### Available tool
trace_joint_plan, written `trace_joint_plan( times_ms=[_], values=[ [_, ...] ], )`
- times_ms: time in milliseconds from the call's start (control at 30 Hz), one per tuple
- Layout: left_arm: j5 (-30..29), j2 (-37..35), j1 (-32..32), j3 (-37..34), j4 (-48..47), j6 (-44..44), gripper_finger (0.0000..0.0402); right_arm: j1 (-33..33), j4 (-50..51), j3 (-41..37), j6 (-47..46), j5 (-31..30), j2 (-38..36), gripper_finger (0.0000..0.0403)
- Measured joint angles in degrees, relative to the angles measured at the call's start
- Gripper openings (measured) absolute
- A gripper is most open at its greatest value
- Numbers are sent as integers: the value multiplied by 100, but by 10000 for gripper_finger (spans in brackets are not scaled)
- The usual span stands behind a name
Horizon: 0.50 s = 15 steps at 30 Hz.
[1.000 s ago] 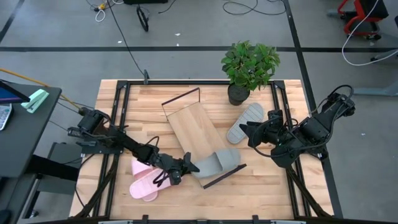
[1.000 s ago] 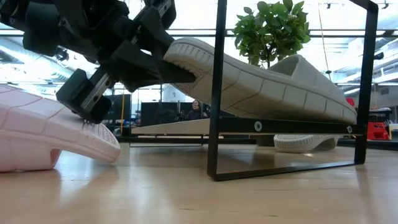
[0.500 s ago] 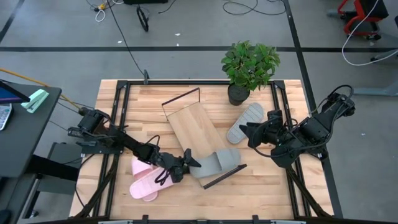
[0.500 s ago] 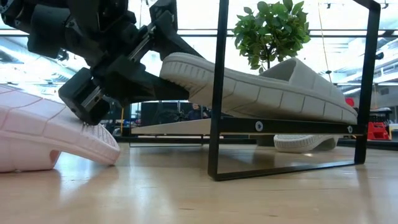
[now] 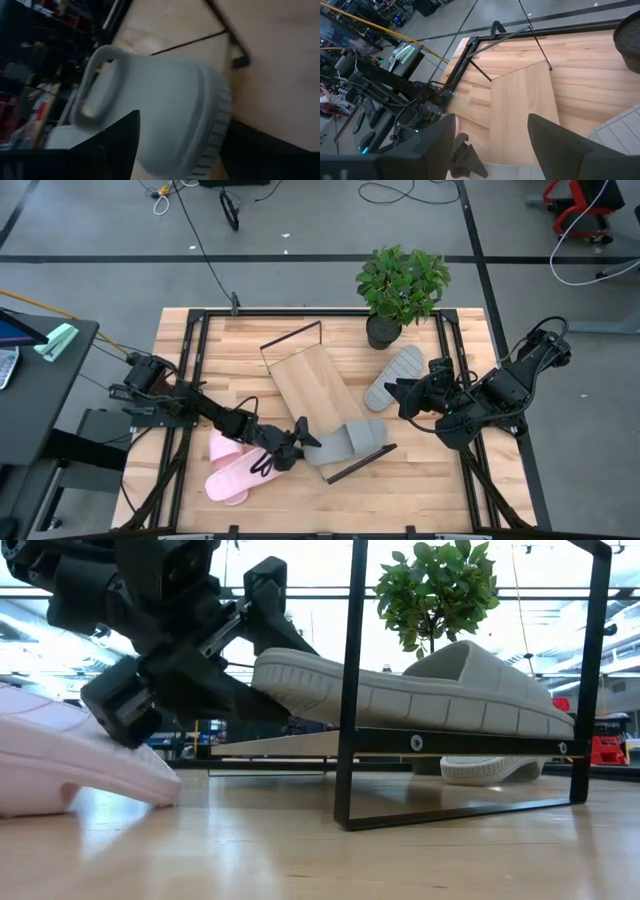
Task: Pick and place slides into the shelf
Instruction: Put the left gray slide on the shelf
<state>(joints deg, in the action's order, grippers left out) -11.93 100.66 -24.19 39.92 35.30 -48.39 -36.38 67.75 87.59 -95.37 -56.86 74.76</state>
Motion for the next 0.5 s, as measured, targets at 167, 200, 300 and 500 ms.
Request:
trace_joint_plan(
  times_ms=[167, 200, 300, 500],
  values=[
    [237, -17, -26, 118, -275, 358, 246, 0, -2, 0, 29, 20, 0, 254],
    [257, -17, -34, 143, -315, 421, 247, -1, -1, 0, 36, 20, 0, 254],
    [296, -27, -37, 195, -323, 510, 247, -2, -1, -1, 50, 34, 0, 254],
    [707, -284, 16, 205, -523, 1043, 246, 0, -2, 0, 55, 46, 0, 254]
  ],
)
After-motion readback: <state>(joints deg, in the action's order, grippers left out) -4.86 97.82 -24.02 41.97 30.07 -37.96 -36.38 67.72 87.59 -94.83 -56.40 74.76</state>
